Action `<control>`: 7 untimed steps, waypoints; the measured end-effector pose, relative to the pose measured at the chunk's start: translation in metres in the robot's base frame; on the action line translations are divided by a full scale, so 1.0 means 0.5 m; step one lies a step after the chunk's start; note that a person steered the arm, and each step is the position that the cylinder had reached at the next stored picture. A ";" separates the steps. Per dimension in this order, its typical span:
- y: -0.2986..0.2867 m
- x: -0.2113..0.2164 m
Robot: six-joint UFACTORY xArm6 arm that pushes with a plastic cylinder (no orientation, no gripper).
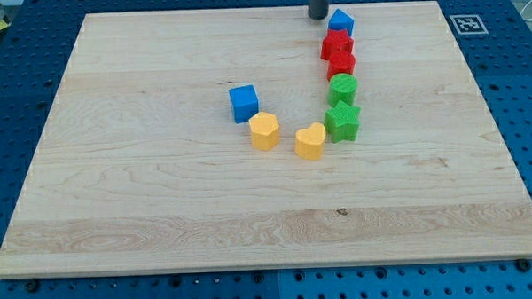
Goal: Move the blue triangle to the center left
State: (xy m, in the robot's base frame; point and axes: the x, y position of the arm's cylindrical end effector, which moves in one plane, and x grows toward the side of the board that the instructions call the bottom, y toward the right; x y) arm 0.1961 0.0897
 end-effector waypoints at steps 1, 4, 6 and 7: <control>0.087 0.009; 0.036 0.131; -0.080 0.093; -0.116 0.059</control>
State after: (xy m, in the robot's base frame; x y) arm 0.2257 0.0319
